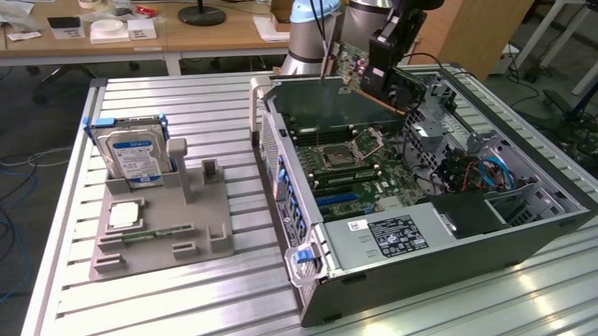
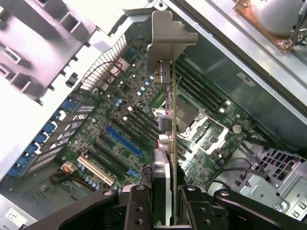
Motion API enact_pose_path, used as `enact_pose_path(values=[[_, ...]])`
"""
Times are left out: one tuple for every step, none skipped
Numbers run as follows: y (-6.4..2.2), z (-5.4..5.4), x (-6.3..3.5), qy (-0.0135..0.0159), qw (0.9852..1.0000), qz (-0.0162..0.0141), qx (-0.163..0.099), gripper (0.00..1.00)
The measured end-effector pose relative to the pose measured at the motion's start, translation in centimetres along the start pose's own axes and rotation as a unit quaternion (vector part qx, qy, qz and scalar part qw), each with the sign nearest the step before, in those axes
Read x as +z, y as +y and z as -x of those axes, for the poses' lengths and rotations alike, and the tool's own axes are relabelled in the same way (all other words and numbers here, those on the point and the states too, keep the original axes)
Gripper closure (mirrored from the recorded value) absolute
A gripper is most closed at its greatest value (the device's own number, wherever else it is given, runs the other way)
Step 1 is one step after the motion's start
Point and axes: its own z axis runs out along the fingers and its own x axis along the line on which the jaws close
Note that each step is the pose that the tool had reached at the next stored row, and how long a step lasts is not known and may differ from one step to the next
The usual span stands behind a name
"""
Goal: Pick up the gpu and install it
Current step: 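Insert the gpu into the slot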
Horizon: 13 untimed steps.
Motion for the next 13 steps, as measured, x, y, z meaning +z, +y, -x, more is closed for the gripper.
enact_pose_path(values=[[0.00,0.00,0.00,0.0003,1.0000,0.0002,-0.003,0.72],[0.00,0.00,0.00,0.0005,1.0000,0.0003,-0.005,0.72],[0.00,0.00,0.00,0.0007,1.0000,0.0005,-0.007,0.72],[0.00,0.00,0.00,0.0009,1.0000,0.0007,-0.010,0.72],[0.00,0.00,0.00,0.0012,0.9999,0.0010,-0.012,0.72],[0.00,0.00,0.00,0.0015,0.9999,0.0012,-0.014,0.72],[0.00,0.00,0.00,0.0018,0.9999,0.0014,-0.016,0.72],[0.00,0.00,0.00,0.0020,0.9998,0.0015,-0.018,0.72],[0.00,0.00,0.00,0.0022,0.9998,0.0017,-0.020,0.72],[0.00,0.00,0.00,0.0023,0.9998,0.0018,-0.022,0.72],[0.00,0.00,0.00,0.0025,0.9997,0.0020,-0.024,0.72],[0.00,0.00,0.00,0.0027,0.9997,0.0022,-0.026,0.72],[0.00,0.00,0.00,0.0029,0.9996,0.0023,-0.028,0.72]])
